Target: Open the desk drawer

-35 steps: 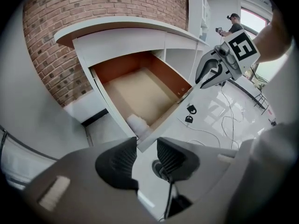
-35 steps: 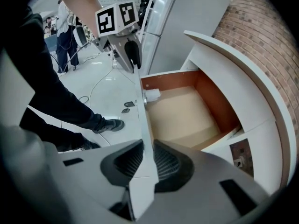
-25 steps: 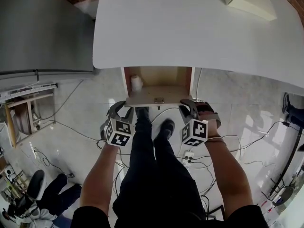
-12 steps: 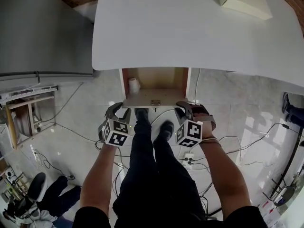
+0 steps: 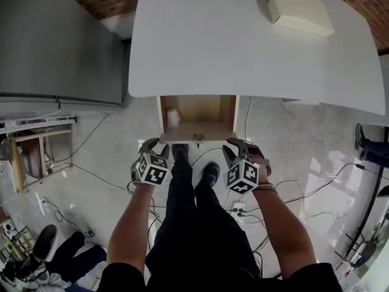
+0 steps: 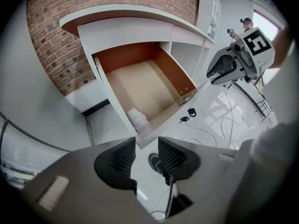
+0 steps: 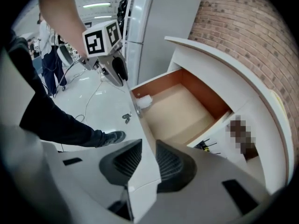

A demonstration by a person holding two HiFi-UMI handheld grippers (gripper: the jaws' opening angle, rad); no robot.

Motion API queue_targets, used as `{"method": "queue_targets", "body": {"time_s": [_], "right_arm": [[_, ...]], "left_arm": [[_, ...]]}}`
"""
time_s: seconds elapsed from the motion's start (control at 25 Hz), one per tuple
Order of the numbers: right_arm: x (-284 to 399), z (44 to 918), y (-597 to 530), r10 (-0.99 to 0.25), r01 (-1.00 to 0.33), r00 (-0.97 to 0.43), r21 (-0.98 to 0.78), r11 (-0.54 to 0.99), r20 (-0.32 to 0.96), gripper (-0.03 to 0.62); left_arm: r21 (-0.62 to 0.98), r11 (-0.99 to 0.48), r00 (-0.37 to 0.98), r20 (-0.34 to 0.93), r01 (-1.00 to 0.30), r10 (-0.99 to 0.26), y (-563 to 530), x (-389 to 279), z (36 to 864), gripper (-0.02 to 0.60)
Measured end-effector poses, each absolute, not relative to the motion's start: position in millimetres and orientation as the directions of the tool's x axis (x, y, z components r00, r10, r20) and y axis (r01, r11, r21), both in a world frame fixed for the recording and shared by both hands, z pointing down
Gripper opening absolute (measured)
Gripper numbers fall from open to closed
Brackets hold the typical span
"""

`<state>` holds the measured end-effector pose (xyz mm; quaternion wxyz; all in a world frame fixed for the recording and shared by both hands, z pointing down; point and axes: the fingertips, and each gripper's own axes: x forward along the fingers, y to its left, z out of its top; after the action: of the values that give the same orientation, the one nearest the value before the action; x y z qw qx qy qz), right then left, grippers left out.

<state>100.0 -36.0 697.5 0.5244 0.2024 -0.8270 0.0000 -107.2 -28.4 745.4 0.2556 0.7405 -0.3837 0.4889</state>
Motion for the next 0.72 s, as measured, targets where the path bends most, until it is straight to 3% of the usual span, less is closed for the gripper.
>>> {"method": "queue_targets", "body": {"time_s": [0.48, 0.72], "right_arm": [[141, 617, 2, -0.385, -0.512, -0.360, 0.165, 0.843, 0.849, 0.083], [131, 588, 16, -0.384, -0.537, -0.397, 0.128, 0.834, 0.834, 0.077]], "left_arm": [[0.005, -0.573, 0.282, 0.874, -0.820, -0.395, -40, -104, 648, 0.152], [0.059, -0.570, 0.330, 0.862, -0.819, -0.385, -15, -93, 611, 0.150]]}}
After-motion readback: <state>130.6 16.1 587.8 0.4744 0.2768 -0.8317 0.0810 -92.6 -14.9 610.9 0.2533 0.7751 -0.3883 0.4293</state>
